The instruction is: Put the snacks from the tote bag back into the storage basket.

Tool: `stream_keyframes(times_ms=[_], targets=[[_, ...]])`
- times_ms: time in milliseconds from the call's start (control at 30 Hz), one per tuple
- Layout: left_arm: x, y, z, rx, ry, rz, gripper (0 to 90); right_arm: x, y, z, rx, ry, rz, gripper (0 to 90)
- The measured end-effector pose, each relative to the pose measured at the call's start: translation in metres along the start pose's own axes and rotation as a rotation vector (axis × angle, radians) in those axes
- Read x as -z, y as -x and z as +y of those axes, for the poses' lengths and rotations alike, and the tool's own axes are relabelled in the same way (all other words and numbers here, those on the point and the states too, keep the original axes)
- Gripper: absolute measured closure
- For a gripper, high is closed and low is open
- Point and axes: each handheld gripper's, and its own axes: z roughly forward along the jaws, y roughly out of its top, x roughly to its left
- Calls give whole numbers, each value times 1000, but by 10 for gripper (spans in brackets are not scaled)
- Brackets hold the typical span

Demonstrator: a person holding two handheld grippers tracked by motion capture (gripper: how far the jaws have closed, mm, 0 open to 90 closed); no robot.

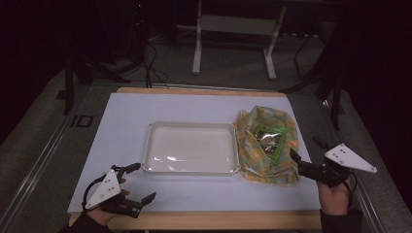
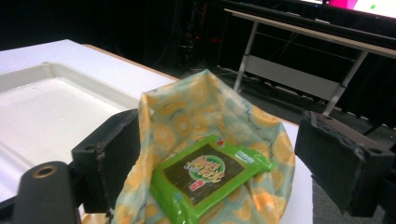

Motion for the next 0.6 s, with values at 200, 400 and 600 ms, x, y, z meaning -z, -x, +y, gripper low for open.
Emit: stream_keyframes(times_ms=[200, 400, 600], targets=[[0, 0, 0, 2, 0, 0, 10, -16, 7, 10, -28, -2, -34, 128], [0, -1, 0, 3, 0, -1, 10, -37, 14, 12, -60, -17, -41, 136], [1, -1, 0, 4, 0, -1, 10, -59, 23, 5, -106, -32, -34, 139]])
